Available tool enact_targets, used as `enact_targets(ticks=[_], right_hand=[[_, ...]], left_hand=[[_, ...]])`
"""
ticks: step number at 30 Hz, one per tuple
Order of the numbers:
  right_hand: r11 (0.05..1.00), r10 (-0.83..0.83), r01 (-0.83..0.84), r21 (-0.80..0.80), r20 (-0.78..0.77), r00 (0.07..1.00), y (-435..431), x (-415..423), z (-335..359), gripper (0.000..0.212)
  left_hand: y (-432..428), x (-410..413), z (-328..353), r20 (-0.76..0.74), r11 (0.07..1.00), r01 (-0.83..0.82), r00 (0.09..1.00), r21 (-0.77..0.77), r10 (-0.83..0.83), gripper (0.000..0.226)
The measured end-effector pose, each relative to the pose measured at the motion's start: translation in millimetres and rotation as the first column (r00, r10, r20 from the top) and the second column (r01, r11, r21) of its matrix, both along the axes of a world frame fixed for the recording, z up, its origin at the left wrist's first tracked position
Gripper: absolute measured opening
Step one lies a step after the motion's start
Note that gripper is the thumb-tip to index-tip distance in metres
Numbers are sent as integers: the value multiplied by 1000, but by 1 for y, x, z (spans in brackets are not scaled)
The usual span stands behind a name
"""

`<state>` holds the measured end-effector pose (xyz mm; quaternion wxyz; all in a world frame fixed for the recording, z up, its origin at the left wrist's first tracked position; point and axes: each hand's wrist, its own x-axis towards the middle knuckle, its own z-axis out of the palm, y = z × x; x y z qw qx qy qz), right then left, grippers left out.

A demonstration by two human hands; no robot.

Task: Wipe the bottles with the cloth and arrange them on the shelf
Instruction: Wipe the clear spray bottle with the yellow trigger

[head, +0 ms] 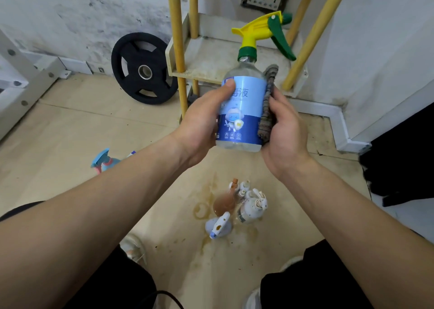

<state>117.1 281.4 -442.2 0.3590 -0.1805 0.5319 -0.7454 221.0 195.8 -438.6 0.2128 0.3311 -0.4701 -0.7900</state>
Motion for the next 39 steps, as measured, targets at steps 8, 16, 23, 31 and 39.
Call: enact_targets(ticks=[8,16,23,31,39], right_hand=[[997,79,-78,14,-92,993,5,12,-2,51],[987,135,-53,152,-606,784,5,24,-12,63],[998,62,-57,32,-185,981,-2,8,-4,54],[984,179,-179,-4,7,984,0,15,-7,63],[981,180,-124,146,-479,859,4,22,-8,66]], left_hand=[[13,-1,2,-85,997,60,995,51,-56,44],[11,-4,13,48,995,-29,998,-95,34,42],[-2,5,21,99,977,-162,979,-138,177,26],[6,8,12,-120,990,5,993,141,12,51],[7,-5,7,91,976,-120,986,-184,138,87]])
